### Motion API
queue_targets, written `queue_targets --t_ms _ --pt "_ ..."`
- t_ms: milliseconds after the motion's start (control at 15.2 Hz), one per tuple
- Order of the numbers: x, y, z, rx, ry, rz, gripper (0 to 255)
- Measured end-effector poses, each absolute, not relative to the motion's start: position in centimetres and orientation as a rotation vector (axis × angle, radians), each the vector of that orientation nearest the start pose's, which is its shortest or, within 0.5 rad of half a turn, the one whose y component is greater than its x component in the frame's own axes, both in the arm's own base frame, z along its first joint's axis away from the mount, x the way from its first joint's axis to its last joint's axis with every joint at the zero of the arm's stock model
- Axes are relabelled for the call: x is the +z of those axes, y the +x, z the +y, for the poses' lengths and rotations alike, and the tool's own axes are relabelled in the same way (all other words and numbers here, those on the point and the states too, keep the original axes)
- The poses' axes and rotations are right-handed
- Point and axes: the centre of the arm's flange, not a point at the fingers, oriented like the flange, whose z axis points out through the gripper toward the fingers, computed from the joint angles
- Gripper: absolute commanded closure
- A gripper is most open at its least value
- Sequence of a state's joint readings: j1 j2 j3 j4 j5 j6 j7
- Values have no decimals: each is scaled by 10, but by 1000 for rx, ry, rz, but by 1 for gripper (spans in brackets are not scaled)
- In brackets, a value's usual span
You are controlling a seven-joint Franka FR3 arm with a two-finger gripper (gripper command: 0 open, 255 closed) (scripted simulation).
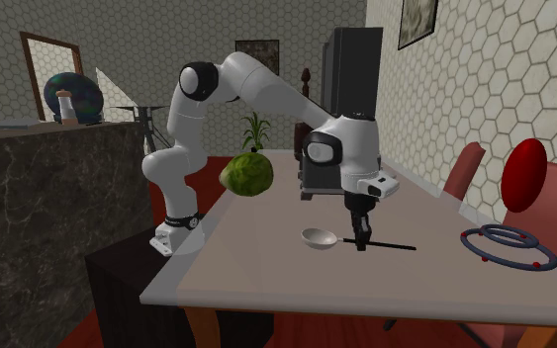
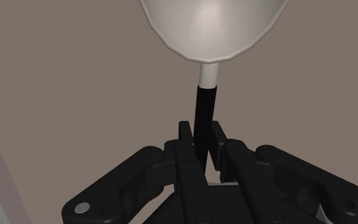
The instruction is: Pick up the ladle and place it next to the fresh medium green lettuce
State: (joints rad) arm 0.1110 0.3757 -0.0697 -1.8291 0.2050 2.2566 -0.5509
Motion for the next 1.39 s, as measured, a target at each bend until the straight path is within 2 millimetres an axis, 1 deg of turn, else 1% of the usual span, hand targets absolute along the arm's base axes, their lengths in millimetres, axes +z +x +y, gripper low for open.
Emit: queue_targets --t_ms 132,330,1386 --pt "336 644 36 -130 -2936 -706 255" --pt "348 645 36 -129 -2936 -706 255" --pt "433 644 36 -130 -2936 -706 255"
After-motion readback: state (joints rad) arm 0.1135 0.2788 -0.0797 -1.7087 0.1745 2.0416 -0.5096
